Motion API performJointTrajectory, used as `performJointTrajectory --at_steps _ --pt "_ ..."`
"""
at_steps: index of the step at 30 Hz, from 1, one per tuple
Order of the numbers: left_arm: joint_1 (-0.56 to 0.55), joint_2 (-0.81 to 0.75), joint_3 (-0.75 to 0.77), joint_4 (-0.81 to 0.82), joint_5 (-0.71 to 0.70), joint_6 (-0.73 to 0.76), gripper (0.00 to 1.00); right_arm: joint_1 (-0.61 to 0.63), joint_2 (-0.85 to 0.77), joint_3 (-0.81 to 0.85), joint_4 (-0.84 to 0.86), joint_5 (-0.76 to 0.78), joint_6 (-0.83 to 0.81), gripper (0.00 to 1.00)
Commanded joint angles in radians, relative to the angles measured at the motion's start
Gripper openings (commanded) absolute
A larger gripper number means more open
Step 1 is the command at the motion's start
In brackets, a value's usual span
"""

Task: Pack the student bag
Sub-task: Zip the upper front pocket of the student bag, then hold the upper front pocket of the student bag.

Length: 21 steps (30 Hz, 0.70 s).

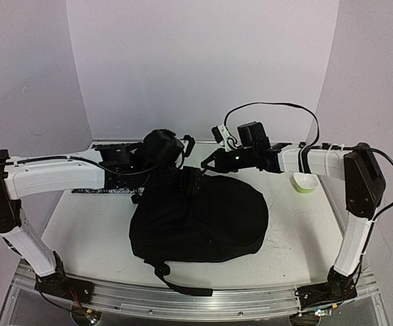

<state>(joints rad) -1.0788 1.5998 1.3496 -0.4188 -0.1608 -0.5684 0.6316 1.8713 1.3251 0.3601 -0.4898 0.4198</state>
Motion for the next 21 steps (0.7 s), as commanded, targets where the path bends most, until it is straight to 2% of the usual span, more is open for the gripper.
performJointTrajectory --at_steps 1,4,9,11,14,15,21 --pt "0.034 0.079 0.094 0.007 0.0 -0.023 0.59 0.013 -0.055 0.008 0.039 -0.01 -0.001 0.0" --pt "0.05 0.122 0.102 0.006 0.021 -0.032 0.57 0.019 -0.054 0.02 0.039 -0.013 -0.005 0.0" --pt "0.052 0.188 0.079 0.005 0.057 -0.047 0.47 0.025 -0.044 0.038 0.039 -0.019 -0.011 0.0" --pt "0.053 0.199 0.061 0.005 0.081 -0.055 0.35 0.027 -0.041 0.044 0.039 -0.021 -0.013 0.0" --pt "0.051 0.185 0.022 0.006 0.141 -0.062 0.08 0.027 -0.038 0.053 0.039 -0.015 -0.018 0.0" --pt "0.049 0.17 0.007 0.006 0.155 -0.062 0.01 0.027 -0.037 0.058 0.039 -0.009 -0.021 0.0" --pt "-0.022 0.07 -0.103 0.005 0.192 -0.03 0.0 0.026 0.008 0.118 0.012 0.104 -0.044 0.0"
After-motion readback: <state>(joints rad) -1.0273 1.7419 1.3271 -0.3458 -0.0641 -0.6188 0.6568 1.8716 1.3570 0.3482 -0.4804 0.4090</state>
